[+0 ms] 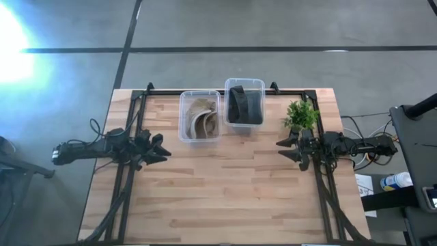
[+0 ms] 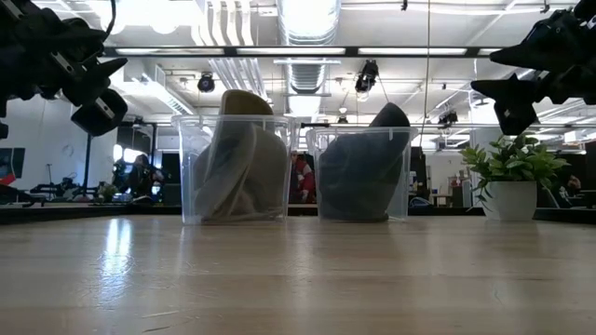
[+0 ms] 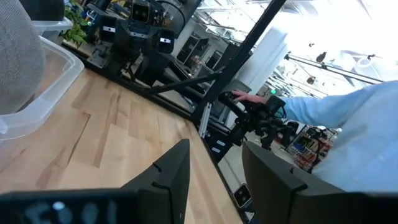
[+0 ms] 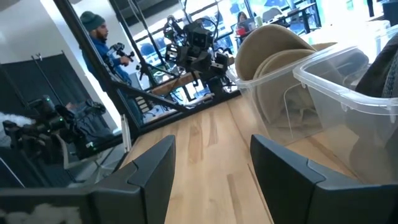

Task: Pick & Place hat
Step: Return to Home Position

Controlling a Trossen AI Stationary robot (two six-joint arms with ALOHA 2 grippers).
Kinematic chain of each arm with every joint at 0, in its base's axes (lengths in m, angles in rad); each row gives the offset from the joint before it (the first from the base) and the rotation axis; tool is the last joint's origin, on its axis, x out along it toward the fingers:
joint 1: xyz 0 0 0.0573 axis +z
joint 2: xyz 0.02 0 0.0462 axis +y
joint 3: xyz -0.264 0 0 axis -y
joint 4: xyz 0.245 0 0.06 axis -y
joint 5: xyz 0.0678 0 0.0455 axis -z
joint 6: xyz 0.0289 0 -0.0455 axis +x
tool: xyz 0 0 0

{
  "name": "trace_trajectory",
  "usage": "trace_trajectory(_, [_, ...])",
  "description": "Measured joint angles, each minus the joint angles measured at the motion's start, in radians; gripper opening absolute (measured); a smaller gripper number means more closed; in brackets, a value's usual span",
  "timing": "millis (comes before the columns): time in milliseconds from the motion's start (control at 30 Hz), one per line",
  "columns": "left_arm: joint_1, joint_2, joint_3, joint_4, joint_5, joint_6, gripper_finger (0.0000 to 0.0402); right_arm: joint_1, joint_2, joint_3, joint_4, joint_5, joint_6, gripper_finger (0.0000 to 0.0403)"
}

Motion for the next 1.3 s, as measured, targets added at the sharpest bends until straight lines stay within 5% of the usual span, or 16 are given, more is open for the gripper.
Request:
trace_trajectory(633, [0.0,0.0,-0.001,0.0,0.0,0.0,0.014,0.0,0.0,0.0,0.0,0.0,0.0,0.0203])
trace_trajectory(1033, [0.0,0.0,-0.001,0.001,0.0,0.0,0.014,-0.008,0.0,0.0,-0.002,-0.001,-0.517,0.0203])
trace_trajectory(1300, [0.0,0.0,-0.001,0.001,0.0,0.0,0.014,-0.008,0.0,0.0,-0.001,-0.001,-0.498,0.0203])
